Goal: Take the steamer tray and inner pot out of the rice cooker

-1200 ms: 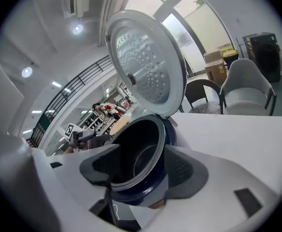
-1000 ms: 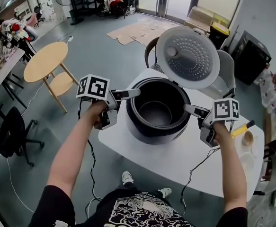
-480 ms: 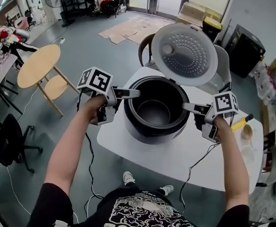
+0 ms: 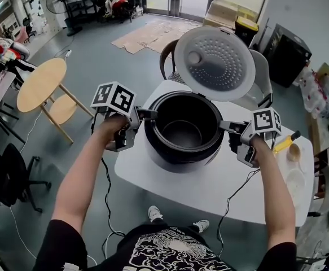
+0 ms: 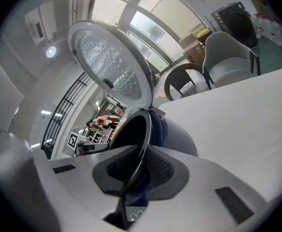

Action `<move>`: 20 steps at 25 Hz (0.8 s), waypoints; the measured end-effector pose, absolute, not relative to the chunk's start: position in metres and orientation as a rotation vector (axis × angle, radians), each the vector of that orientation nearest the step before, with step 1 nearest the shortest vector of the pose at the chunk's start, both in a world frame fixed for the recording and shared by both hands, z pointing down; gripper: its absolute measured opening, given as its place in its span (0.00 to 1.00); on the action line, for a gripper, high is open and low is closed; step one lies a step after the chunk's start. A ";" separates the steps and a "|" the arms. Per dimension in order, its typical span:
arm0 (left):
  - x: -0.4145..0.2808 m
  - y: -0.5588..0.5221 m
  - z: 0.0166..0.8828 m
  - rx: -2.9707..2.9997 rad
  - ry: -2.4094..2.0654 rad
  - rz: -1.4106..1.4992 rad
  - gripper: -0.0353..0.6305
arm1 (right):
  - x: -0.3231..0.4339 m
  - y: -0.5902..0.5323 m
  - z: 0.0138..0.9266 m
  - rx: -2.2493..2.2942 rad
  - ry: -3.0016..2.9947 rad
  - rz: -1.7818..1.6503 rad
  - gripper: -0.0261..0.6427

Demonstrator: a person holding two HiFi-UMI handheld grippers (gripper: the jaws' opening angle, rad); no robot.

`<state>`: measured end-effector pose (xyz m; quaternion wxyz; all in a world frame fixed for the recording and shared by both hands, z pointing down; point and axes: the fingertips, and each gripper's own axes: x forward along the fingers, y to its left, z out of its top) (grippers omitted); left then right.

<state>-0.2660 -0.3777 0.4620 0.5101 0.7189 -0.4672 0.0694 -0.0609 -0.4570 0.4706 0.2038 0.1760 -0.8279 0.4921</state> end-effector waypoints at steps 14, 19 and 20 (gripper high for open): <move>-0.267 -0.379 0.457 1.717 -1.211 0.102 0.16 | -0.060 -0.454 0.466 0.623 -2.282 1.319 0.14; -0.267 -0.375 0.452 1.712 -1.244 0.096 0.15 | -0.058 -0.452 0.461 0.731 -2.270 1.321 0.14; -0.266 -0.374 0.450 1.716 -1.249 0.122 0.15 | -0.057 -0.452 0.459 0.747 -2.266 1.306 0.13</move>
